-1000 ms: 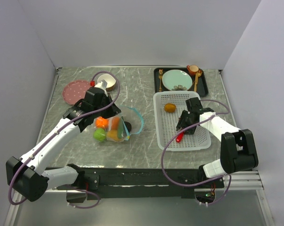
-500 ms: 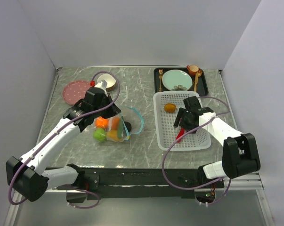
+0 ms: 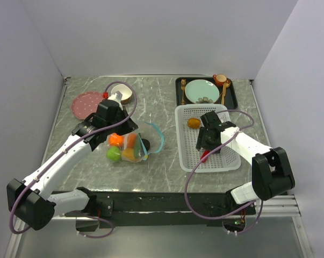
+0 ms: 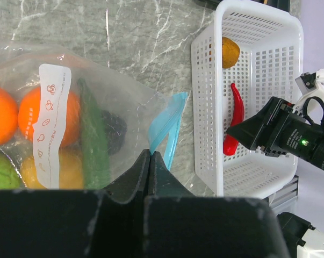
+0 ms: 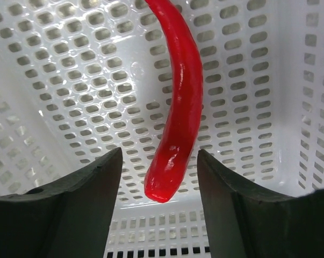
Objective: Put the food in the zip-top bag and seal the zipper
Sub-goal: Pick up the fake vegetable from the bin.
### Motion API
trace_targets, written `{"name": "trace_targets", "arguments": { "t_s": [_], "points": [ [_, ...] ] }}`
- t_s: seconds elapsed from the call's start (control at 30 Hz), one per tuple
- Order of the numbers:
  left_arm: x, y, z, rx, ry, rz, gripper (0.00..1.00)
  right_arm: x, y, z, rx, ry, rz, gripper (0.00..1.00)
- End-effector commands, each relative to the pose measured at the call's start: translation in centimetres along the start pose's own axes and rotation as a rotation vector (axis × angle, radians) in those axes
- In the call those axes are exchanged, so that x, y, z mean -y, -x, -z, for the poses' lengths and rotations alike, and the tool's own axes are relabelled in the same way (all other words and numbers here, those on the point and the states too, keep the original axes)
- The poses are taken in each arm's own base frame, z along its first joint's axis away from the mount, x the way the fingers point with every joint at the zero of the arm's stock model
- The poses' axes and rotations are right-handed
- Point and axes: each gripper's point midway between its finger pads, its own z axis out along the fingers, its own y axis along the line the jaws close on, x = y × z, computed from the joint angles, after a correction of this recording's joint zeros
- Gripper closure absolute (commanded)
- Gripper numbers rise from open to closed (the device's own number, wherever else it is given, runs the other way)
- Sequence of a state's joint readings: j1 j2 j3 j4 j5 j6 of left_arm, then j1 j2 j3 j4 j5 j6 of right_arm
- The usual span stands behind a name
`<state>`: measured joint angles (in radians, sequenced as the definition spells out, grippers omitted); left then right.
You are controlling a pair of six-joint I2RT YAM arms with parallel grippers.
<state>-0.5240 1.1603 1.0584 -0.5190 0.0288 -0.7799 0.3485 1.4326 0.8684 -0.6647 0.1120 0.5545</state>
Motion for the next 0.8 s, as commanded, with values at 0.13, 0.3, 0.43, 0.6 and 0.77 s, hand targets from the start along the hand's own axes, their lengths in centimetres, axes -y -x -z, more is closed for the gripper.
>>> {"name": "trace_targets", "arguments": {
  "t_s": [0.13, 0.3, 0.43, 0.6, 0.77],
  "points": [
    [1.0, 1.2, 0.4, 0.045, -0.036, 0.004, 0.99, 0.3, 0.7, 0.0, 0.018, -0.038, 0.006, 0.42],
    [1.1, 1.2, 0.3, 0.041, -0.041, 0.0, 0.99, 0.2, 0.2, -0.3, -0.001, -0.039, 0.022, 0.38],
    [1.2, 1.4, 0.4, 0.046, -0.04, 0.0, 0.99, -0.1, -0.9, -0.6, -0.023, -0.046, 0.031, 0.31],
    [1.2, 1.1, 0.3, 0.039, -0.047, 0.003, 0.99, -0.4, -1.1, -0.7, -0.029, -0.054, 0.044, 0.32],
    [1.0, 1.3, 0.4, 0.047, -0.034, -0.001, 0.99, -0.5, -0.9, -0.7, -0.023, -0.063, 0.055, 0.43]
  ]
}}
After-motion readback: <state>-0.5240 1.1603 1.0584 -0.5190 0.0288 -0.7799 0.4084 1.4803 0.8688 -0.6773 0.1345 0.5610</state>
